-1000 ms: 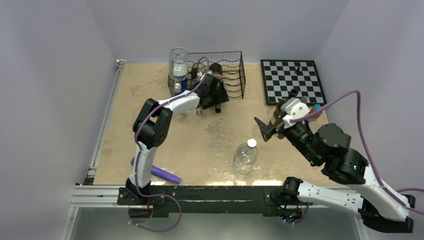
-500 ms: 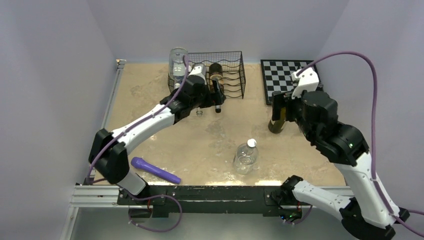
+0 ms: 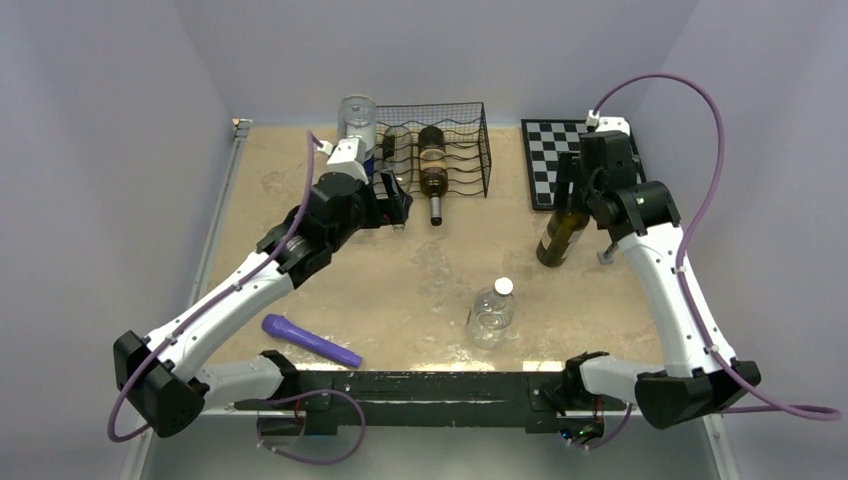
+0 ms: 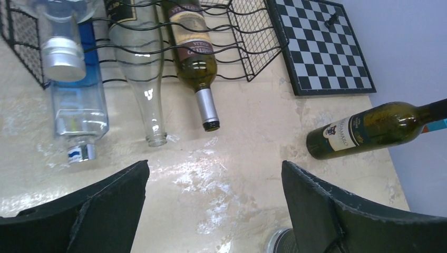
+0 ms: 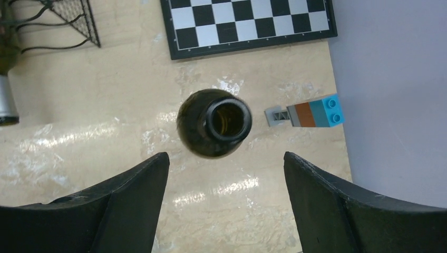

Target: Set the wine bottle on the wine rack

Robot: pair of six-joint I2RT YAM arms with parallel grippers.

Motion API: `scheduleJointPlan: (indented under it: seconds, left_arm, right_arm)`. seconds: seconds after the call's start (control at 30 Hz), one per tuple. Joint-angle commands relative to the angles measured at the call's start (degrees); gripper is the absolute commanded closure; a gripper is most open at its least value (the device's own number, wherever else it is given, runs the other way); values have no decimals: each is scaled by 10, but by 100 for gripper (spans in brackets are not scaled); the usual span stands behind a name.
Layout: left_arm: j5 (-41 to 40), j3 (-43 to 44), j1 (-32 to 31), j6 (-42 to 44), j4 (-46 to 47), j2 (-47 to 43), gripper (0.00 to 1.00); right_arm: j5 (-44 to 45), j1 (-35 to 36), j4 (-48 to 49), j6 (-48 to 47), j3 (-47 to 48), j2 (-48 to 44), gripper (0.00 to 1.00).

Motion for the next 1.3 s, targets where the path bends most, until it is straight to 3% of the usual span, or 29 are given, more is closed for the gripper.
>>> scheduleJointPlan:
  seconds: [0.0, 0.13, 0.43, 0.57, 0.7, 0.93, 1.27]
  left_arm:
    - [-46, -20, 2, 3, -37, -52, 1]
    - [-60, -30, 5, 12, -59, -93, 1]
    - [-57, -31, 9, 52, -57, -137, 1]
    - [-14, -42, 9, 81, -38, -146, 1]
    - [70, -50, 10, 137, -22, -141, 1]
    - [236, -14, 8, 211, -36, -94, 3]
    - [401, 21, -3, 249, -7, -46, 1]
  right_arm:
    - [-29, -39, 52, 21, 8, 15, 20]
    - [-65, -60, 54, 22, 7, 44, 36]
    - [-57, -71, 42, 26, 12, 68, 56]
    - [-40, -71, 32, 18, 21, 66, 99]
    - [-46, -70, 30, 10, 30, 49, 100]
    - [-174, -56, 24, 18, 69, 1, 100]
    - [-263, 43, -25, 43, 185, 3, 100]
